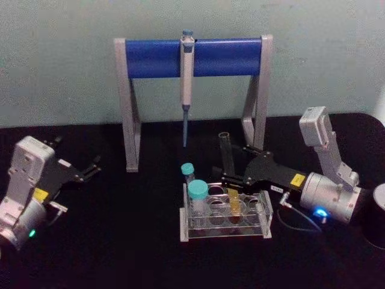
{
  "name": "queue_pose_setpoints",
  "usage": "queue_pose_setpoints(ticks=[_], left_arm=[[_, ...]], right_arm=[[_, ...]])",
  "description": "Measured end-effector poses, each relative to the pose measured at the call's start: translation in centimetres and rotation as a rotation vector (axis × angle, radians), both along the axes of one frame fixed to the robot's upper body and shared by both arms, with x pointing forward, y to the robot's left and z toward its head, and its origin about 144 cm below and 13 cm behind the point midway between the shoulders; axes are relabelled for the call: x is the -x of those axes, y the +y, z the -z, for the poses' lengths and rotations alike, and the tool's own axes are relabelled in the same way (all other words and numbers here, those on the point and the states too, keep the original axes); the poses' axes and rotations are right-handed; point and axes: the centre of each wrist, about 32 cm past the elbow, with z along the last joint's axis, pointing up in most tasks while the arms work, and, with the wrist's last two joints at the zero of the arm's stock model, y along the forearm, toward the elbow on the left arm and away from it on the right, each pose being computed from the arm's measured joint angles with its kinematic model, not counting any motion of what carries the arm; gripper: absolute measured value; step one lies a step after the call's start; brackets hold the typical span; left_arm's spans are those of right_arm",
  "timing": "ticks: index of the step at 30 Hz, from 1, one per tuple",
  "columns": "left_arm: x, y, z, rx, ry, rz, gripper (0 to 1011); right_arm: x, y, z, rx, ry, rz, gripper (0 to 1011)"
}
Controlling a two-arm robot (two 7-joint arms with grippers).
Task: Pick up the test tube from the test tube rack, shake it, then place it back into the test tube rack.
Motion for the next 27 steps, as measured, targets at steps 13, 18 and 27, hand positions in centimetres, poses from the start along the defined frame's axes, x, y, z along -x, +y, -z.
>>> queue_pose_setpoints(ticks=[13,18,27], left_arm=[[0.0,0.0,0.0,0.0,0.0,0.0,1001],[0.0,0.0,0.0,0.0,0.0,0.0,1001],[0.0,0.0,0.0,0.0,0.0,0.0,1001]], right_arm=[[0.0,0.0,0.0,0.0,0.0,0.0,1000],[0.0,0.0,0.0,0.0,0.0,0.0,1000],[0.27,0.03,-0.22,0.0,-0.018,0.009,1000]])
